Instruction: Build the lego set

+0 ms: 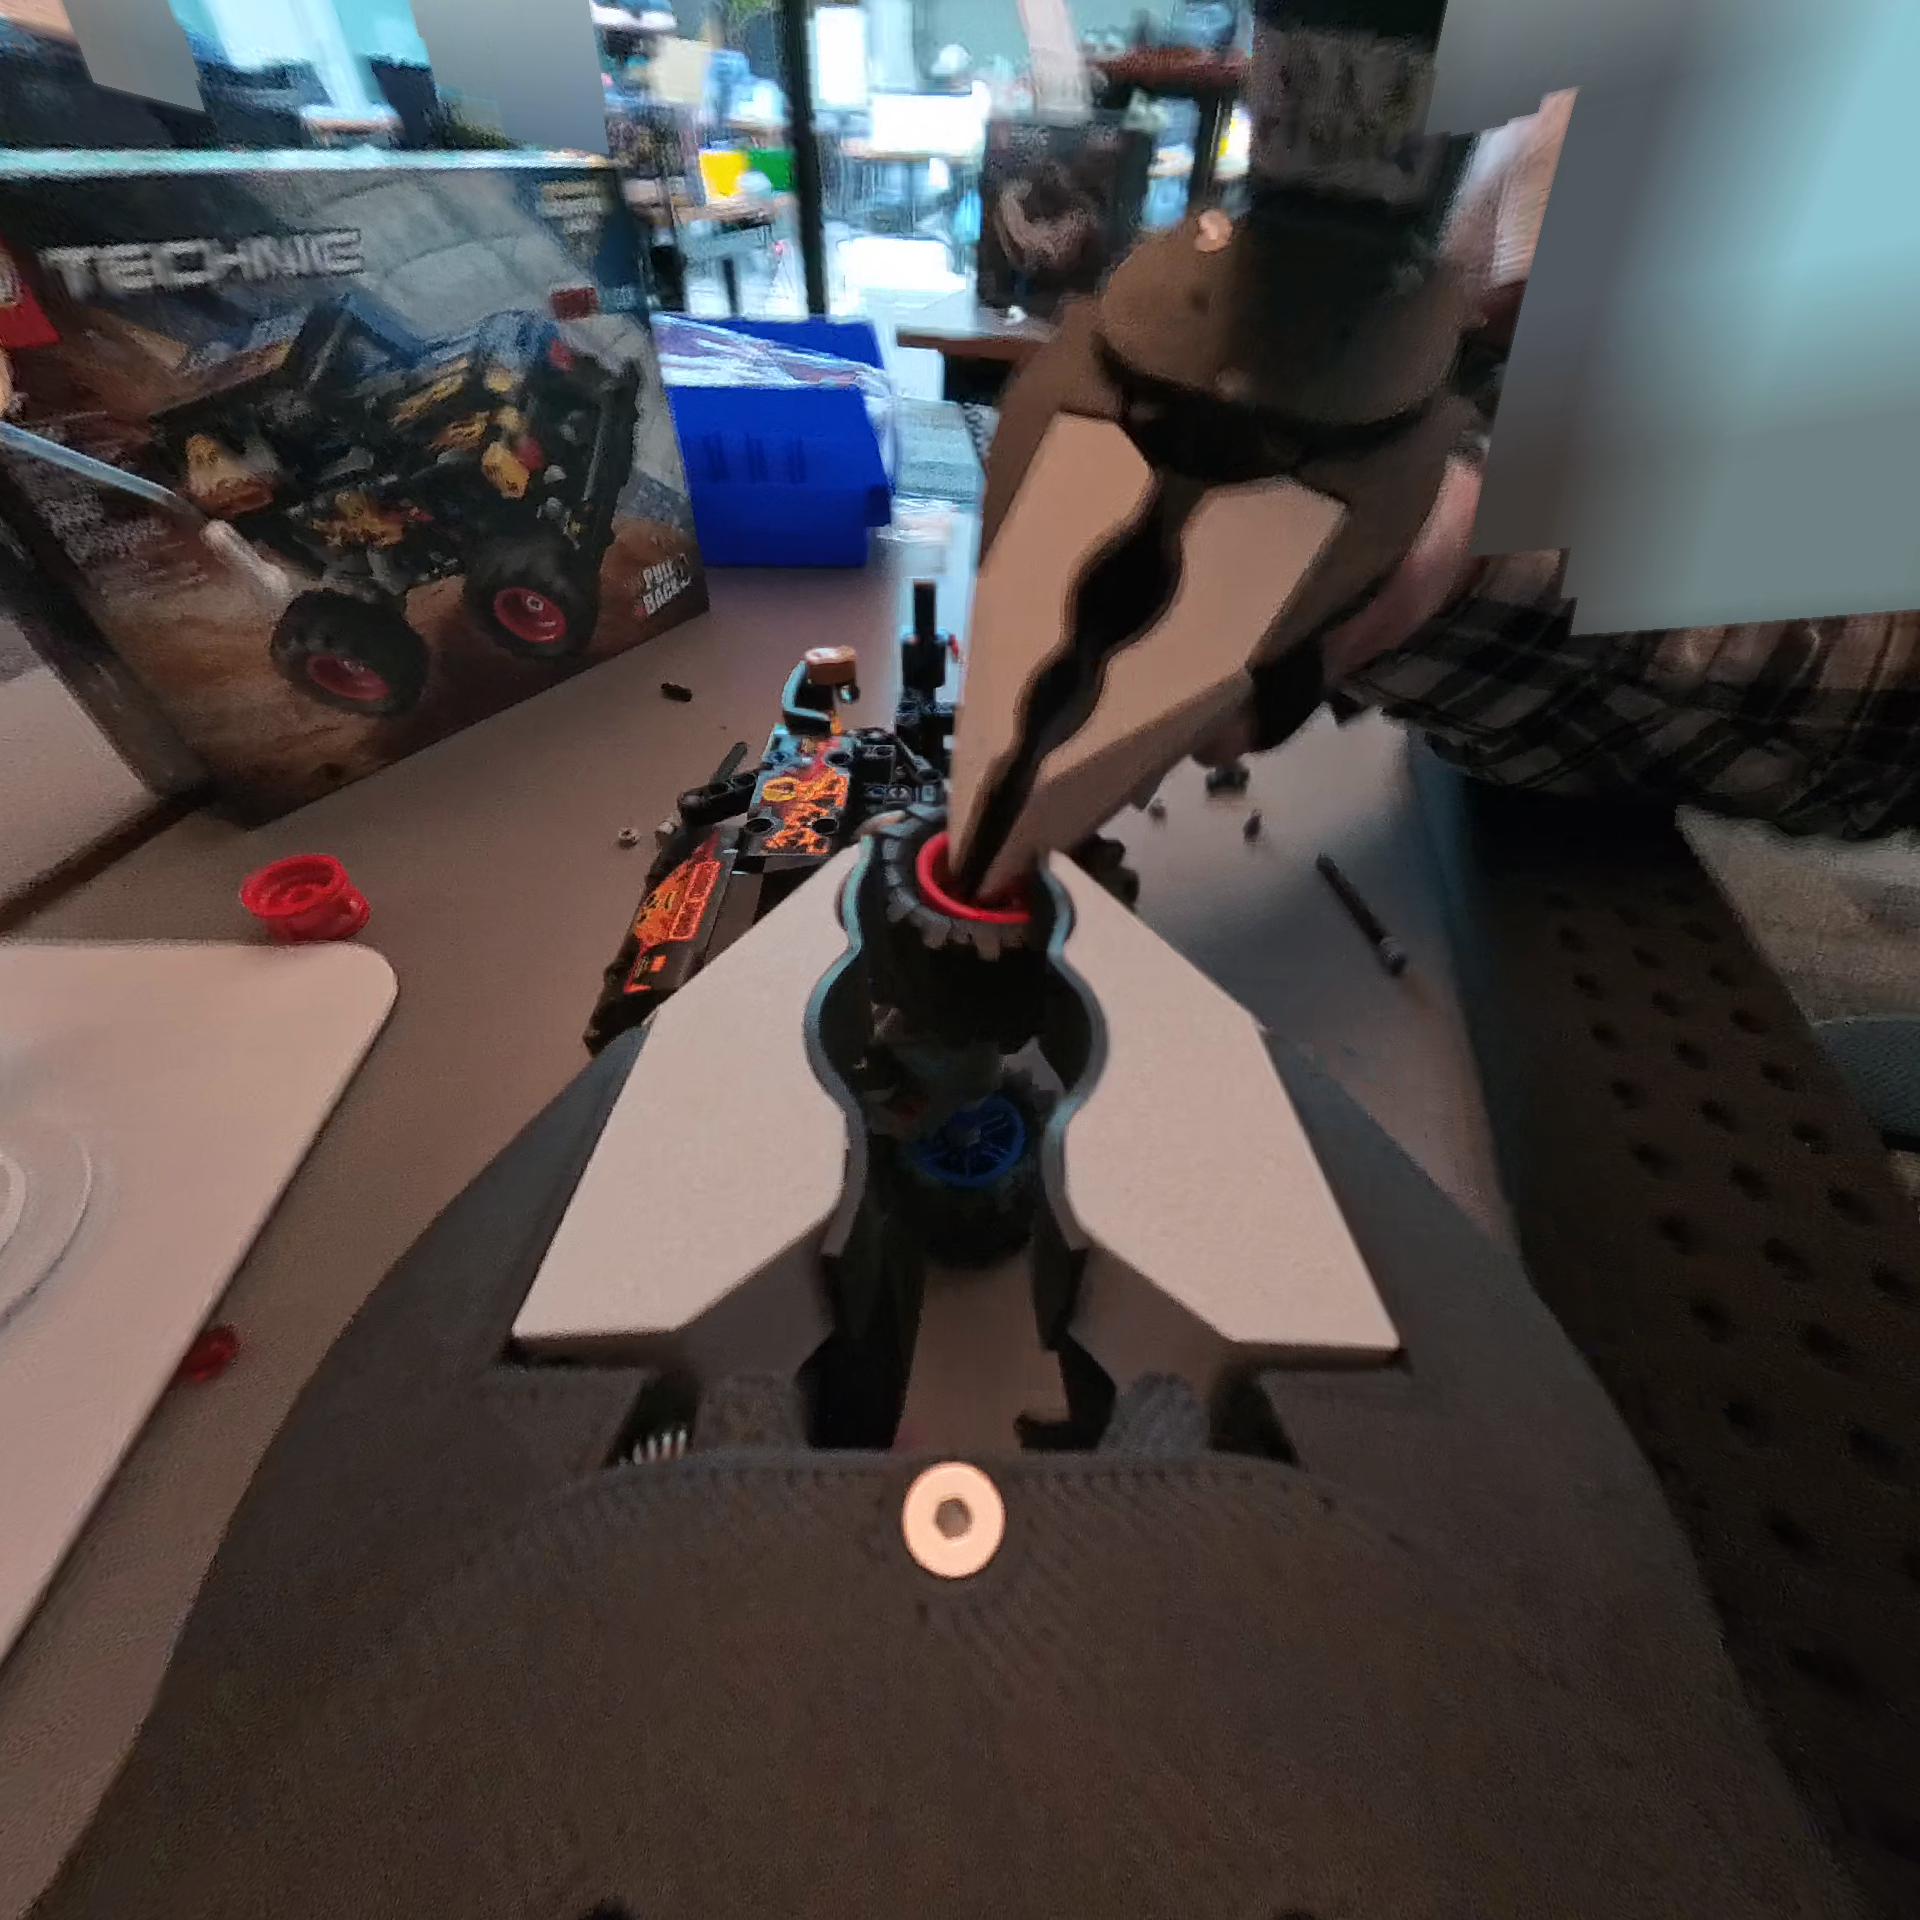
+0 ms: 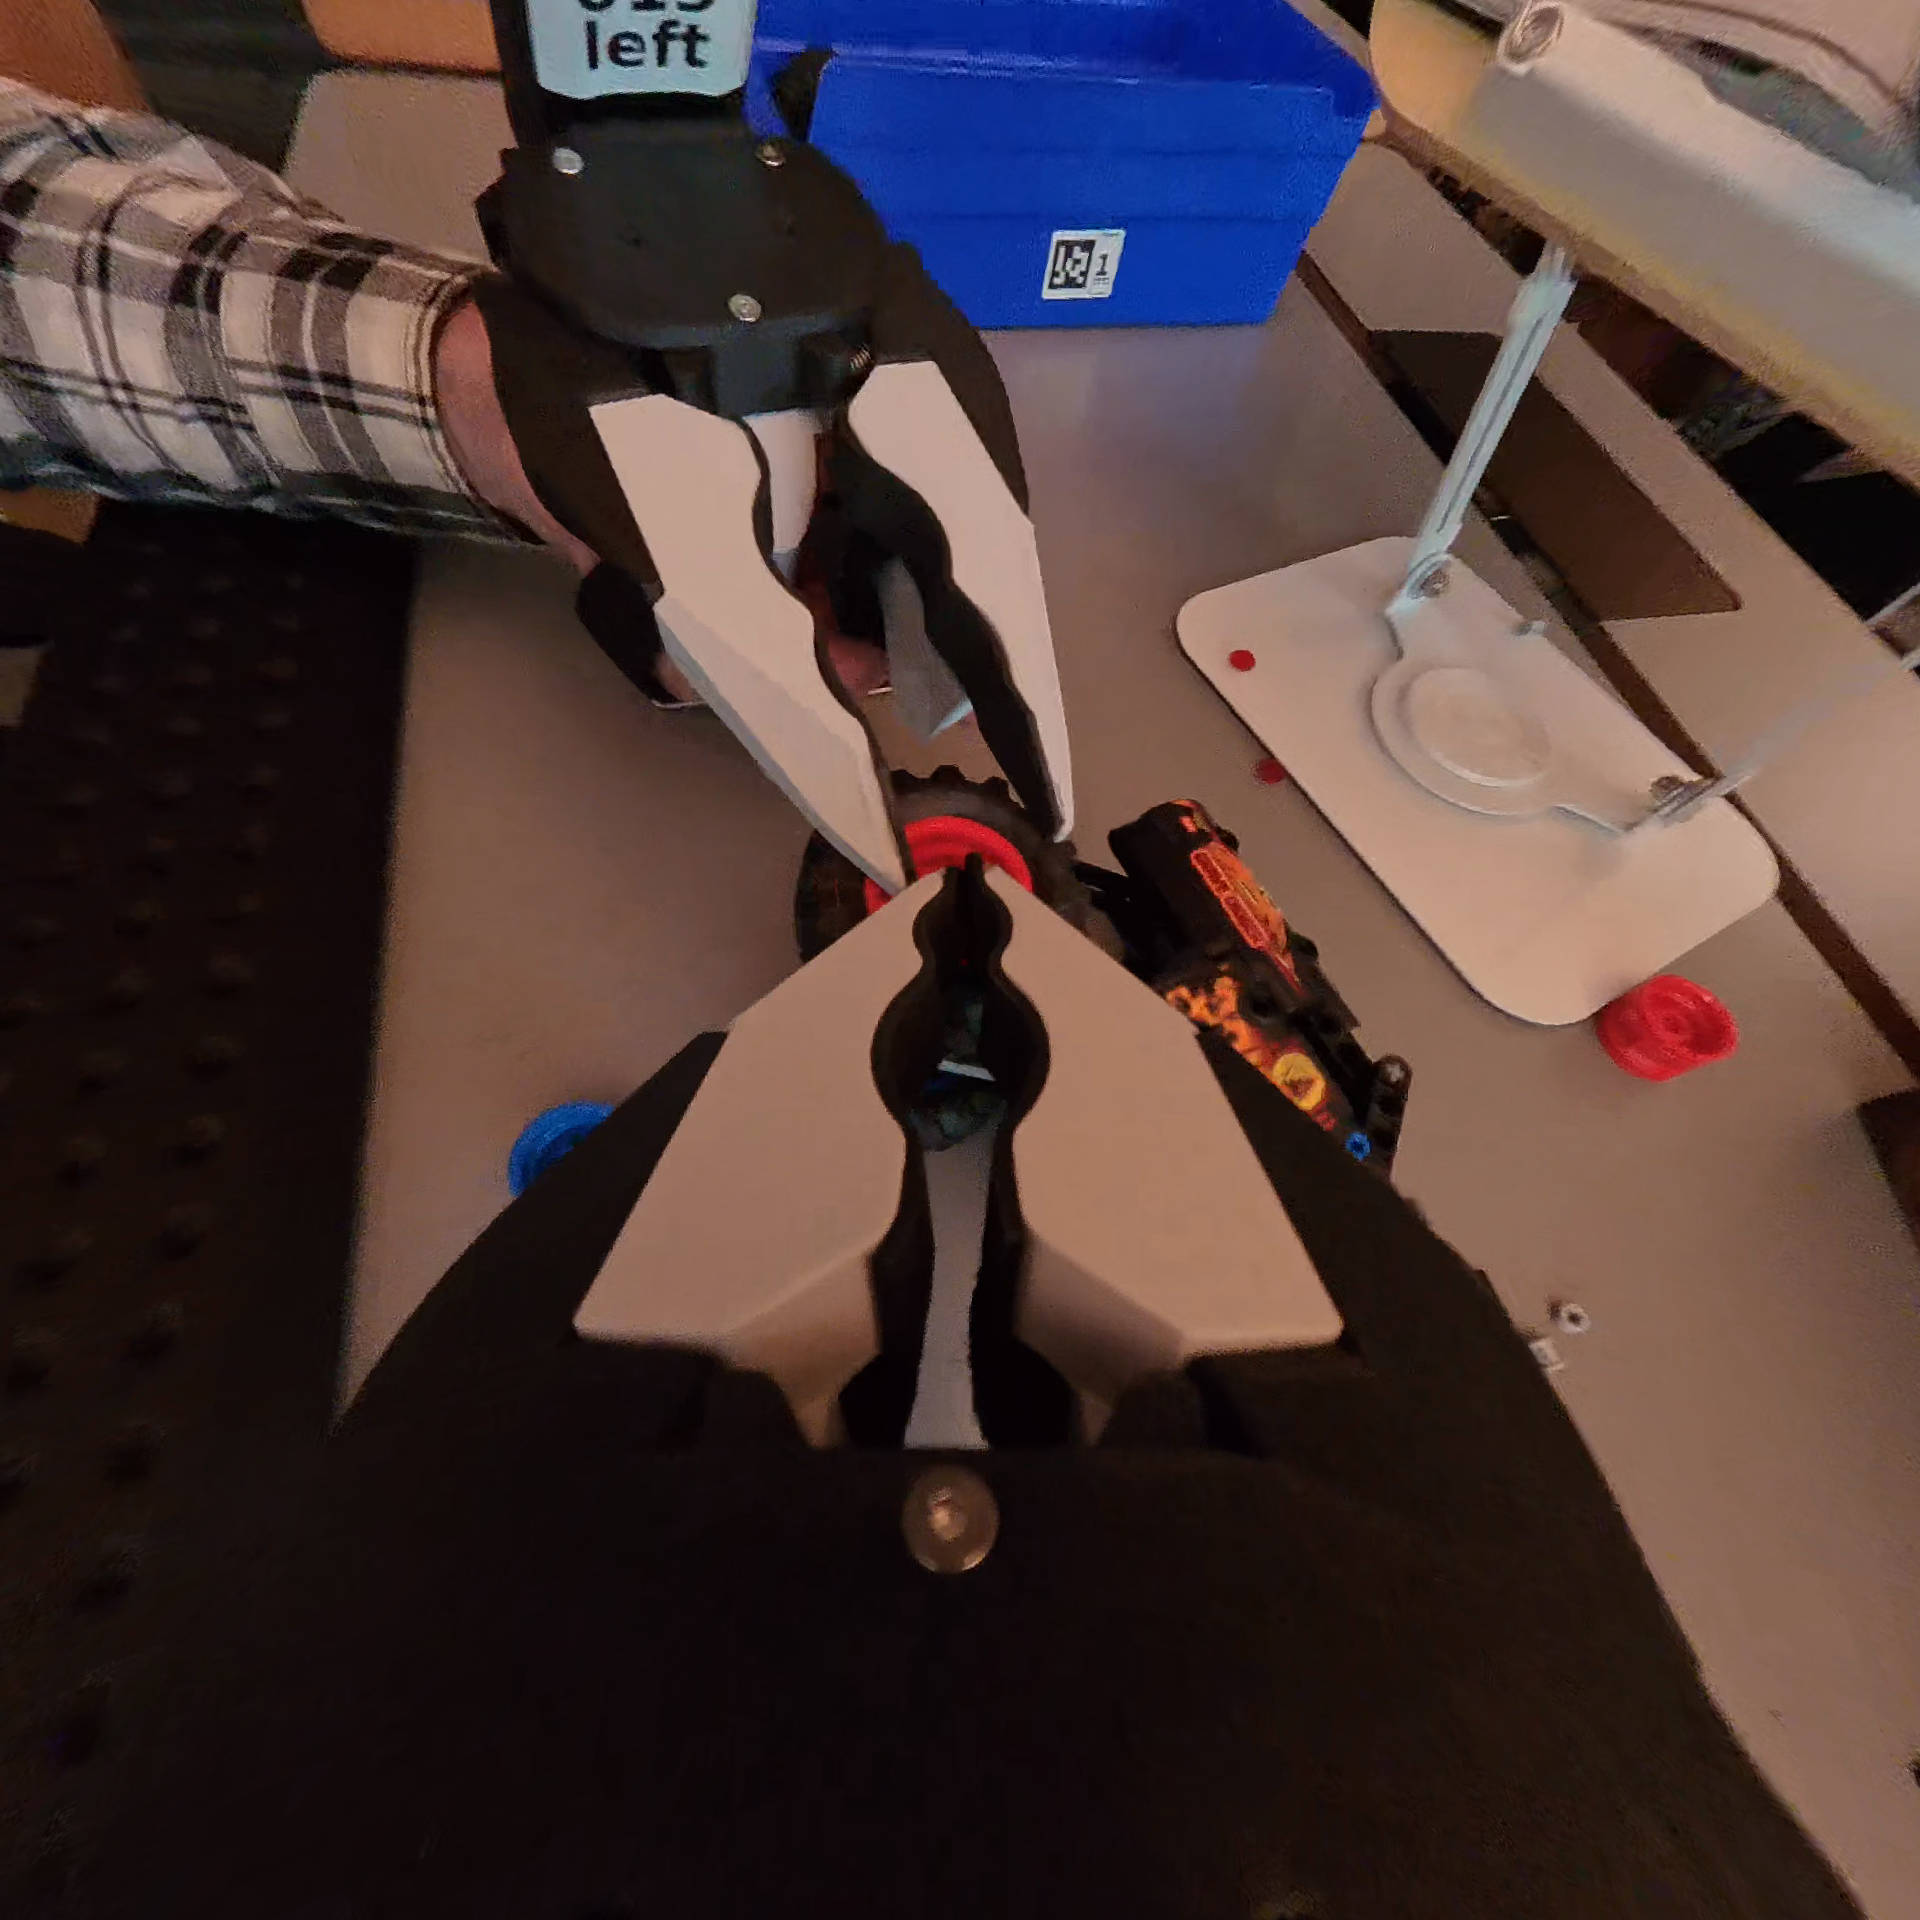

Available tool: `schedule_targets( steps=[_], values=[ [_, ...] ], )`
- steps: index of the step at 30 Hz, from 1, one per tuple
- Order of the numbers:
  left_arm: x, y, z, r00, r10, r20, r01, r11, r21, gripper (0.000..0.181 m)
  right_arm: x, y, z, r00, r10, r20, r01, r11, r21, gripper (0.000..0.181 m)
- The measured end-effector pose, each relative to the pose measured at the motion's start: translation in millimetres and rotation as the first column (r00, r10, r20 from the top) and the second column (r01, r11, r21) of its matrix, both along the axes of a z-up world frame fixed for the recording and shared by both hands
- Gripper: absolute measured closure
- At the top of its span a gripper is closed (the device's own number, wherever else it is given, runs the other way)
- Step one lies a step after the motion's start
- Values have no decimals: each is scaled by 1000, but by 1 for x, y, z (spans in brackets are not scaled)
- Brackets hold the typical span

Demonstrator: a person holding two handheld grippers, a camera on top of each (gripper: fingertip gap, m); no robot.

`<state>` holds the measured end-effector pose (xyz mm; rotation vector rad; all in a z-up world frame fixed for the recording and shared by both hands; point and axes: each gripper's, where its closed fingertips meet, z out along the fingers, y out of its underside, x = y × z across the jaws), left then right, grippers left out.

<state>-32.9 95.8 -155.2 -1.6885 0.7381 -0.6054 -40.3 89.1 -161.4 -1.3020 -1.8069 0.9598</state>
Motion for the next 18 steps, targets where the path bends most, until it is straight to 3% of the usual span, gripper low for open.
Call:
schedule_targets(
  steps=[3,7,10,18],
  values=[
    [-5,2,0,1000,23,2,-23,1000,9,160,-3,3,2,999,-24,-36,27,997,71,181],
    [-8,4,1,999,42,-12,-41,999,23,162,-1,10,16,994,-59,-93,53,996,-65,181],
    [-6,4,2,999,41,-15,-40,999,22,161,0,18,11,993,-96,-69,99,994,35,181],
    [-3,5,0,993,101,-68,-93,990,111,167,2,16,8,976,-143,-163,182,948,261,181]
  ],
)
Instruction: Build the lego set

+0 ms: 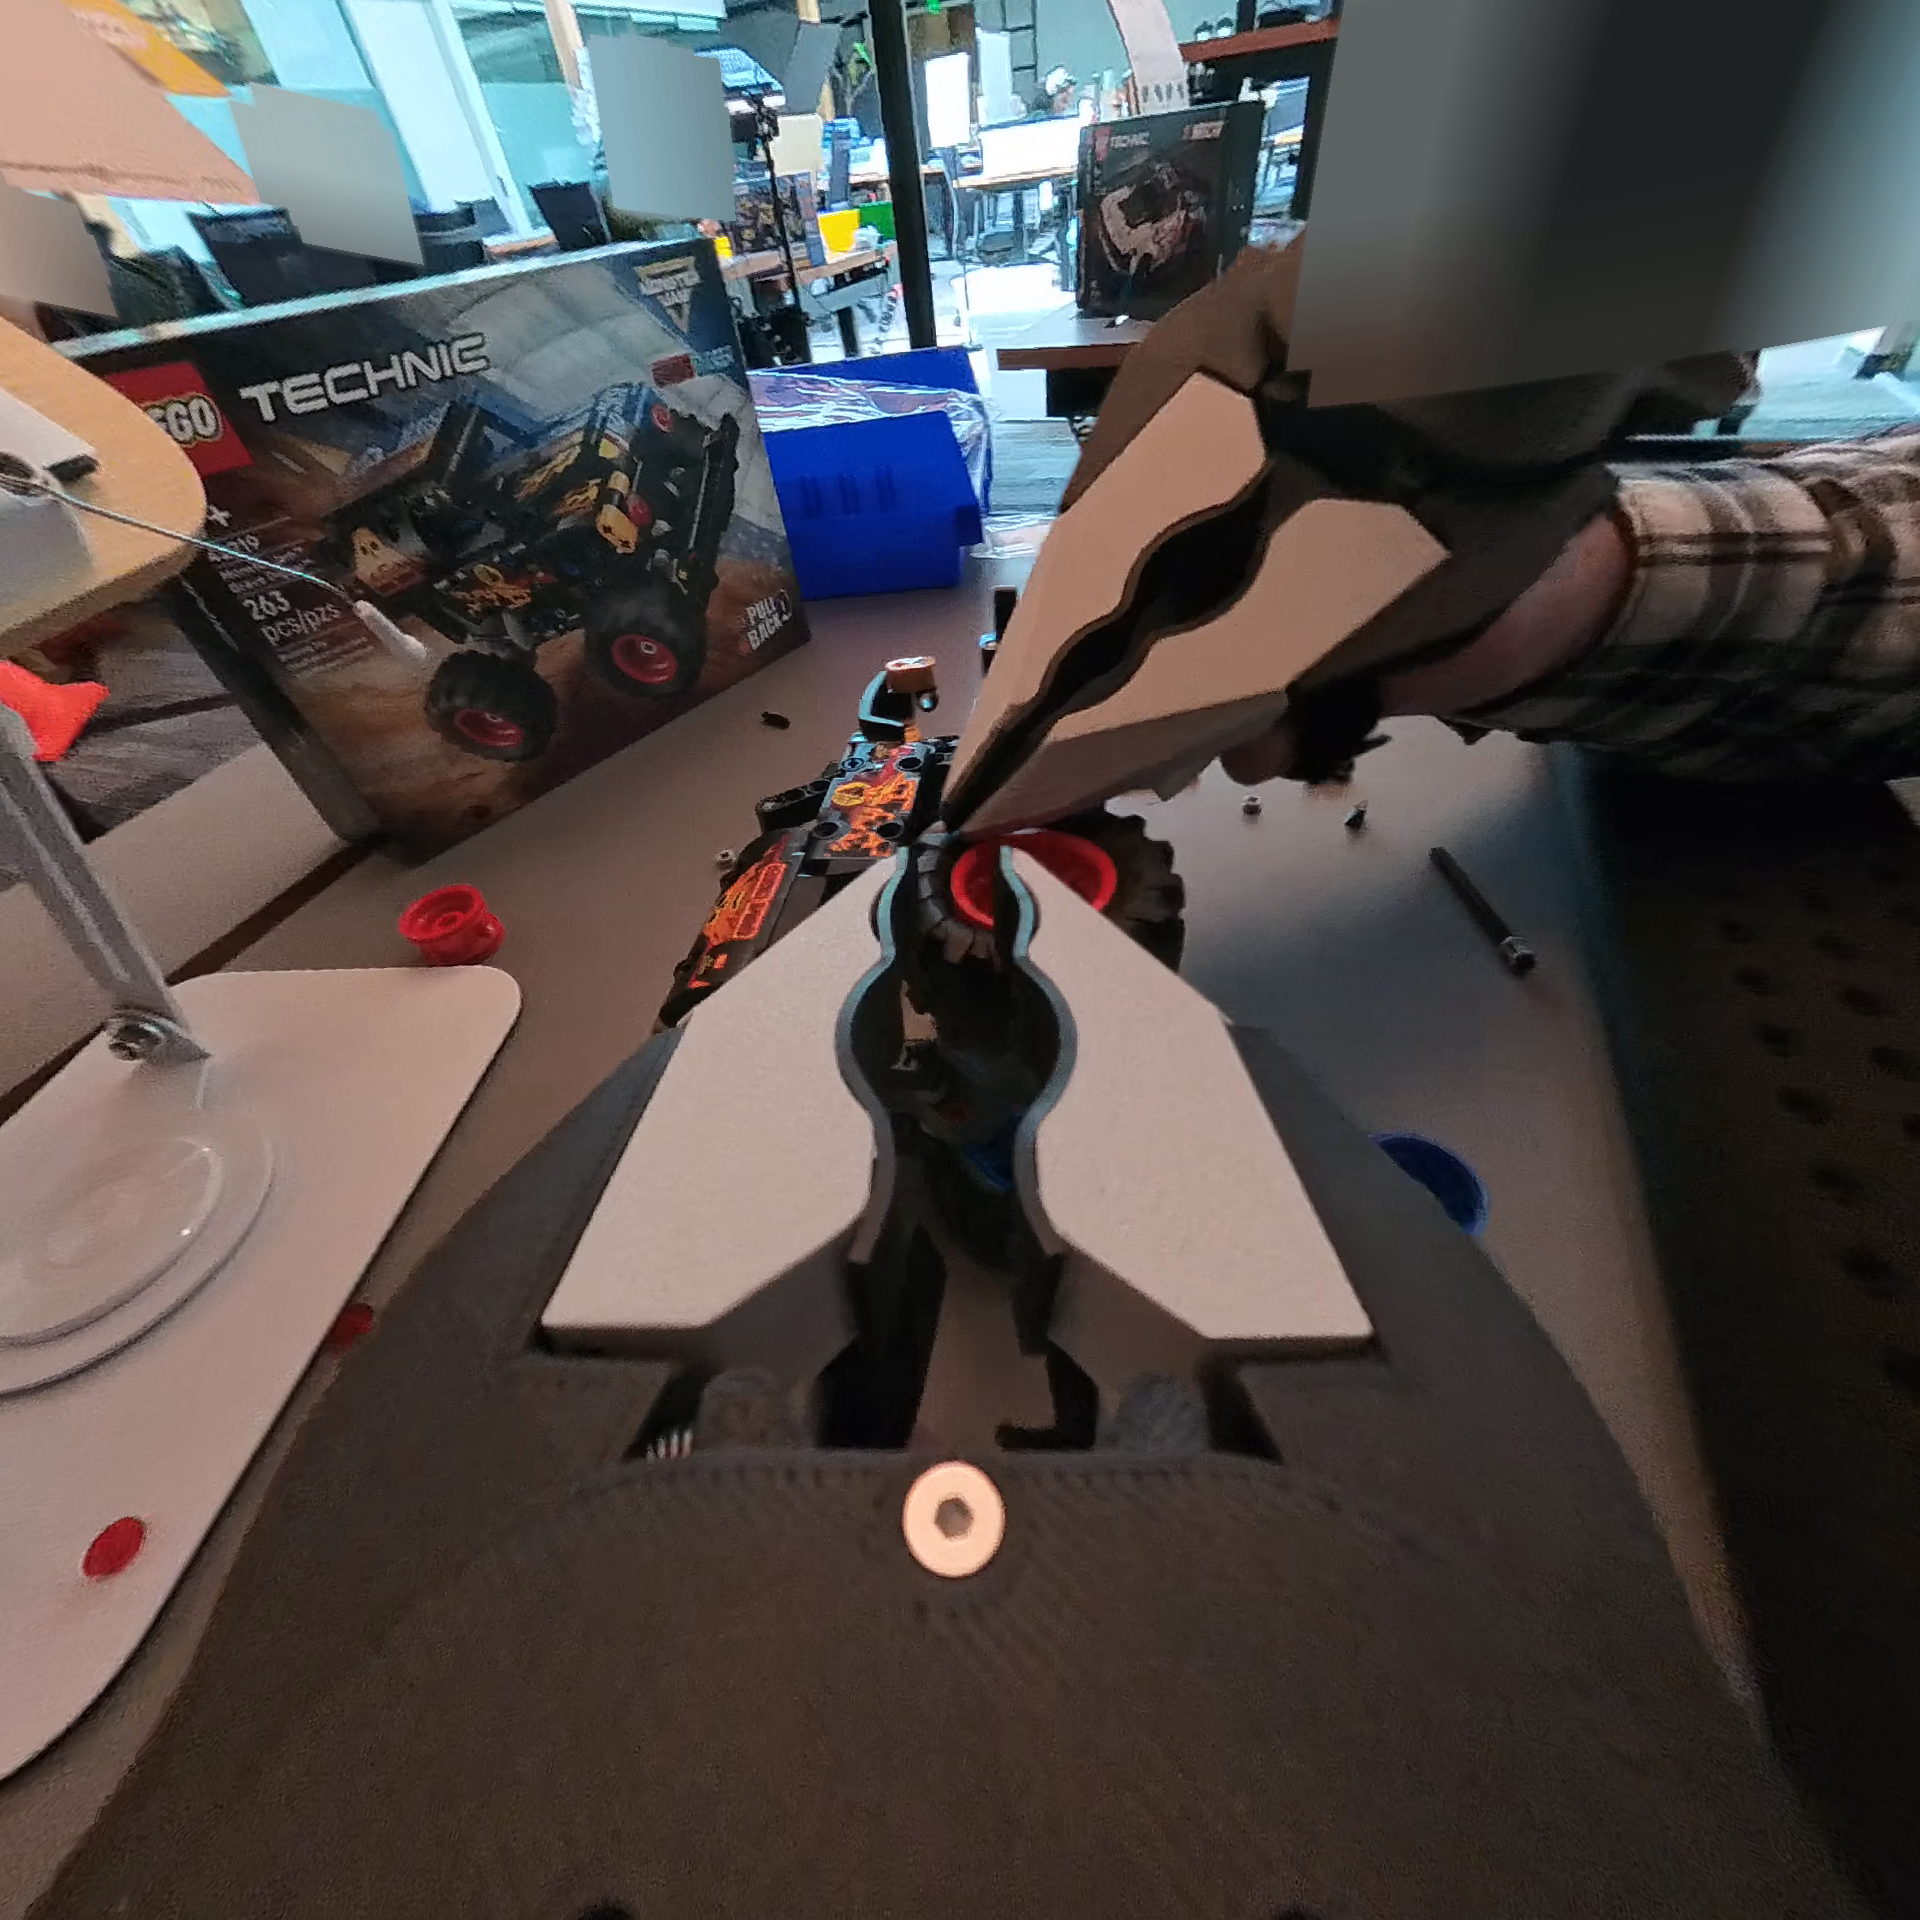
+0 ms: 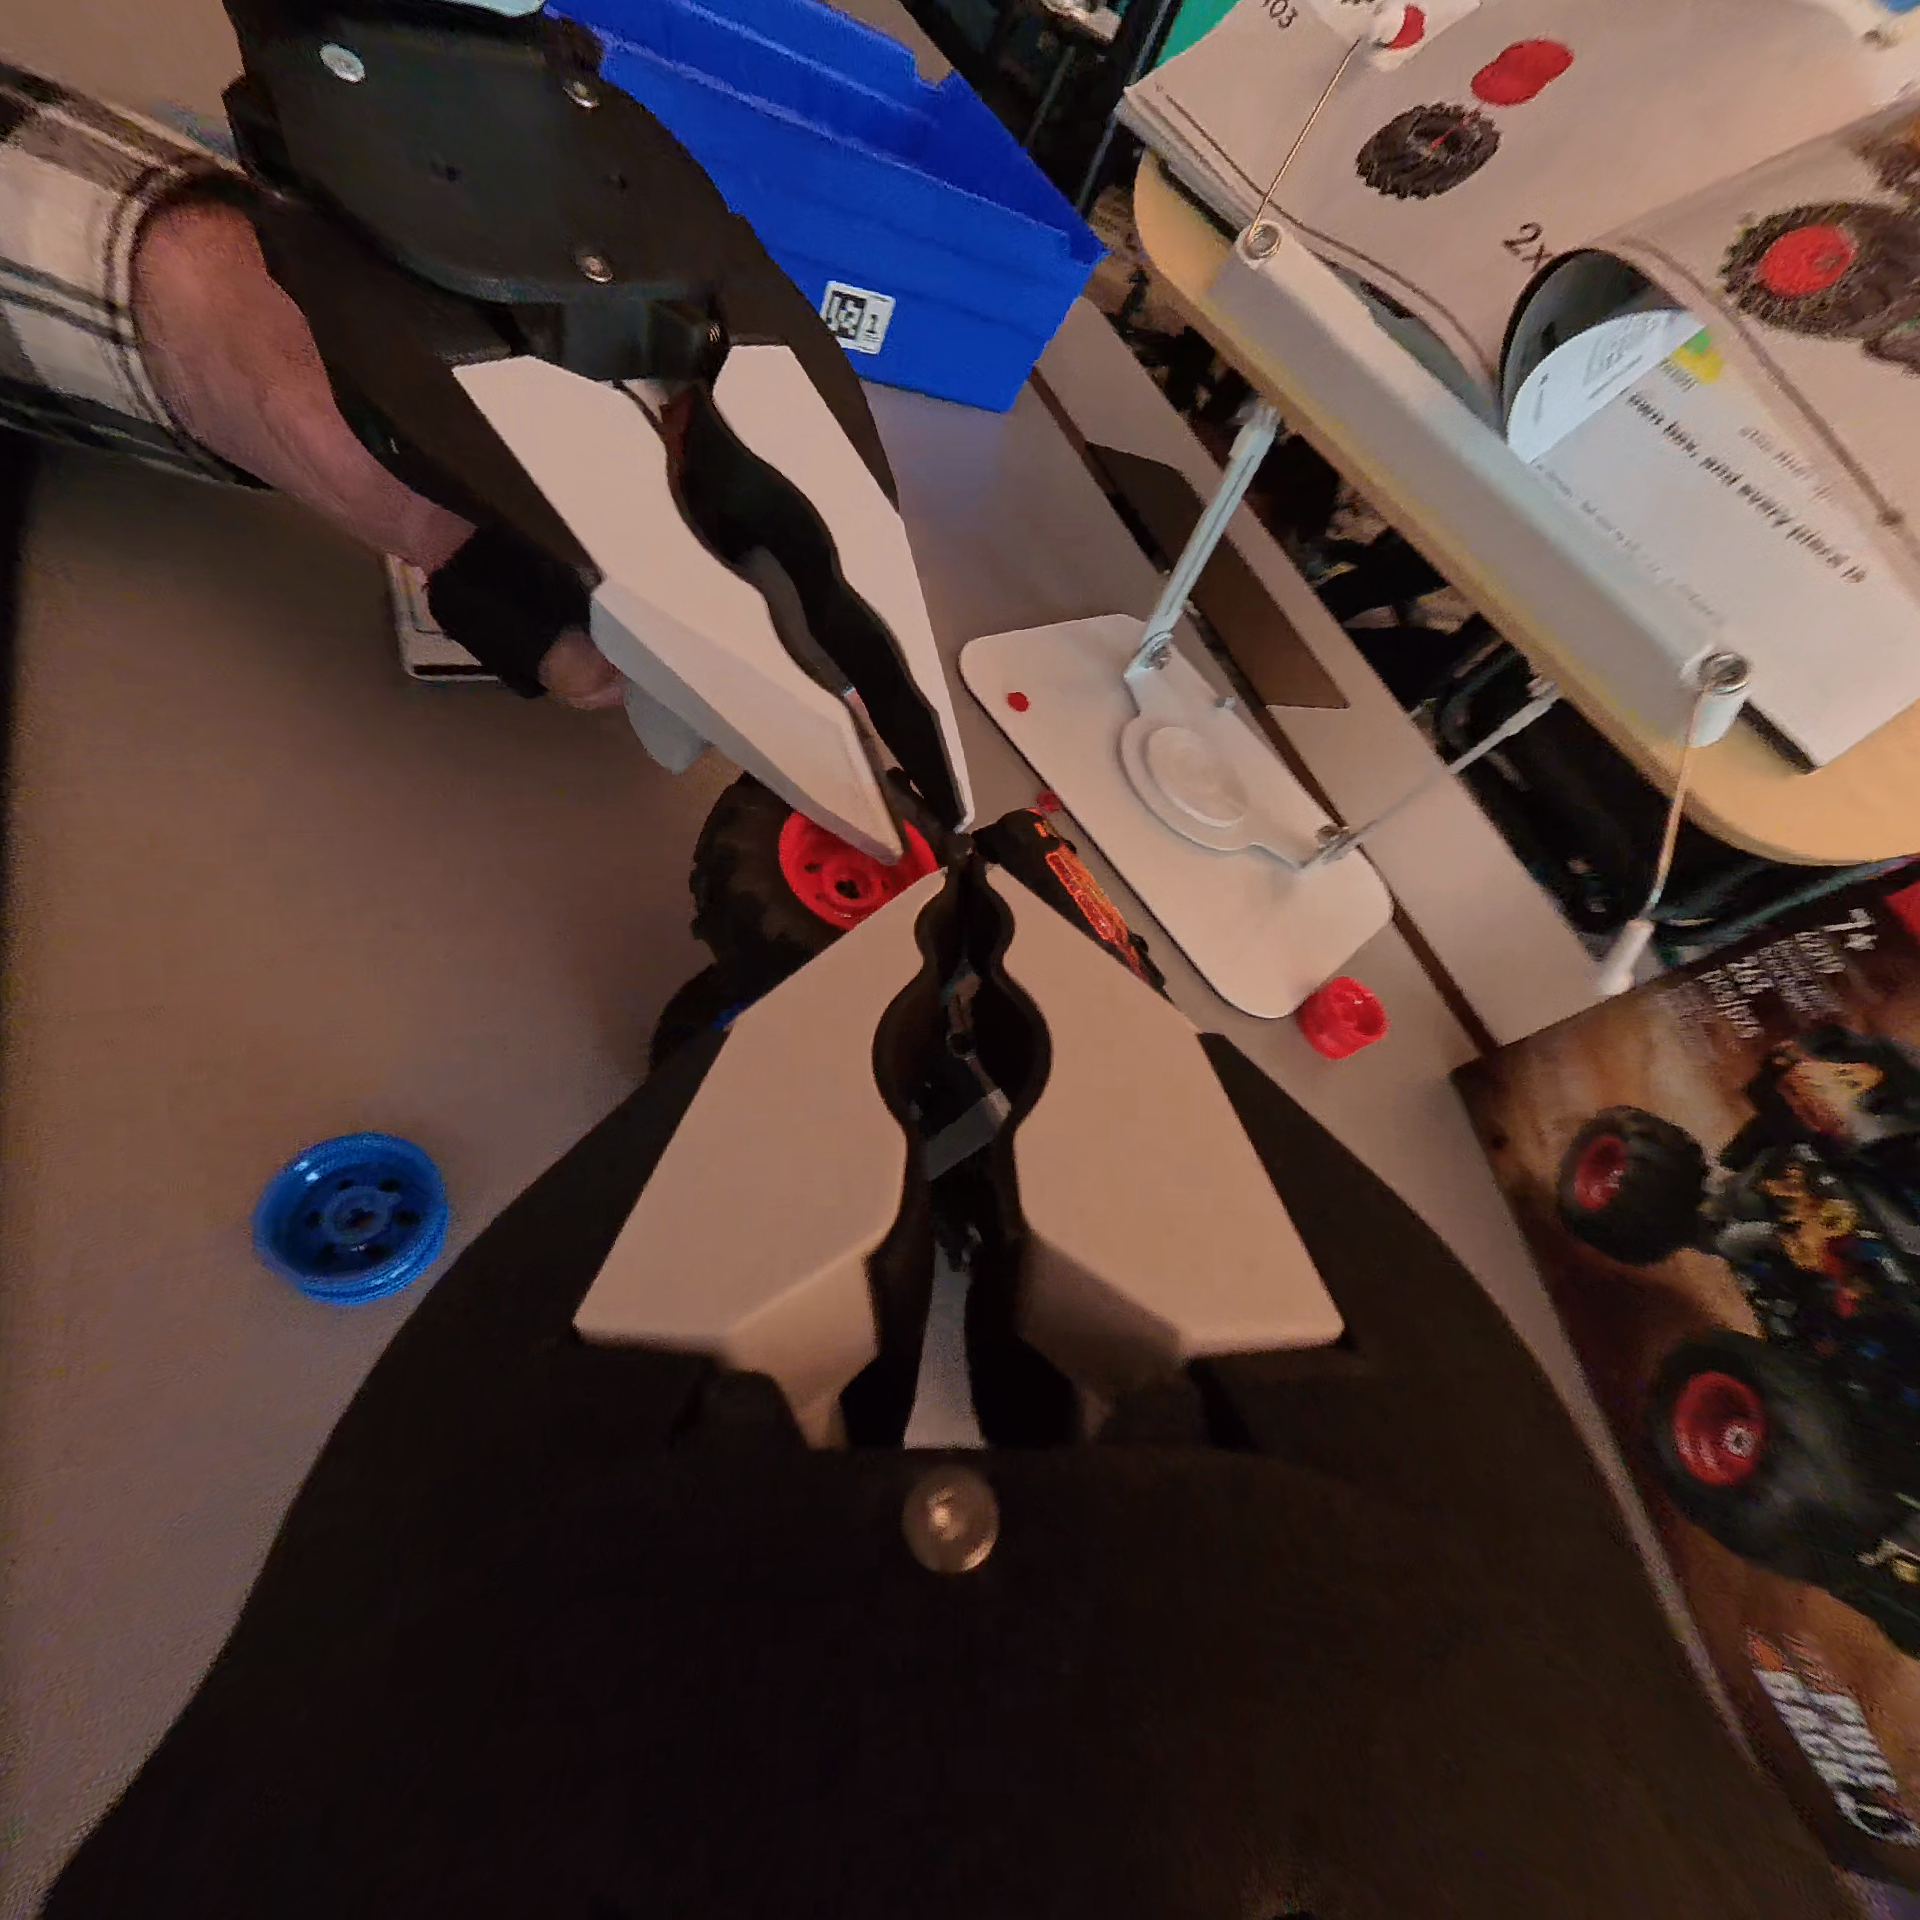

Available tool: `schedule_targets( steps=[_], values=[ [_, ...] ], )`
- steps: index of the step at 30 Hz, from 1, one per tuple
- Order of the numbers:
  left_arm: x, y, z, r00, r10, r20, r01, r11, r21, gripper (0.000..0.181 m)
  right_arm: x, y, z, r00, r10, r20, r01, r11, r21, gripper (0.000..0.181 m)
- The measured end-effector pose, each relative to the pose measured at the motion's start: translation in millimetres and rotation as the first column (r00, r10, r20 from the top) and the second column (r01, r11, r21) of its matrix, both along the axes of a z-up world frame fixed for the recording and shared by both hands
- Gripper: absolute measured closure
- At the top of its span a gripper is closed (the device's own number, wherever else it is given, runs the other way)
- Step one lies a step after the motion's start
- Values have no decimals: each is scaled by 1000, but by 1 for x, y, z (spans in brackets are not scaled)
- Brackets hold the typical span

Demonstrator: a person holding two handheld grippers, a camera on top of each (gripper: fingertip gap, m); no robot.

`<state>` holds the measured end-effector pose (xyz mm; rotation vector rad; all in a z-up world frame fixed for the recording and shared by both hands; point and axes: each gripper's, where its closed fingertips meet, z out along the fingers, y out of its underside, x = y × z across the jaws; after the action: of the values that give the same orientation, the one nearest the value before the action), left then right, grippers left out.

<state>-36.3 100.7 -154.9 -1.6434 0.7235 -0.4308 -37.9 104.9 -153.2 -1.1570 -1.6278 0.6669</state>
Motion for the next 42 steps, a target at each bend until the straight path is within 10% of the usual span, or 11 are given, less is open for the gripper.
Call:
schedule_targets(
  steps=[10,17,24,30,36,42],
  values=[
    [3,3,0,995,76,-66,-69,993,99,178,-2,1,1,998,-60,-36,67,966,249,181],
    [1,4,3,991,92,-100,-79,988,129,181,0,6,9,997,-71,-34,75,987,146,181],
    [1,3,6,997,55,-59,-49,994,98,177,112,64,65,964,-264,3,264,963,-43,181],
    [3,0,8,1000,4,1,-4,999,52,166,193,75,-2,897,-291,334,361,917,-168,180],
    [2,-1,12,999,-6,35,4,999,41,161,189,43,-85,843,-135,520,301,921,-248,167],
    [5,-2,6,999,-36,37,35,999,4,132,180,38,-110,839,-98,535,296,908,-298,178]
  ],
)
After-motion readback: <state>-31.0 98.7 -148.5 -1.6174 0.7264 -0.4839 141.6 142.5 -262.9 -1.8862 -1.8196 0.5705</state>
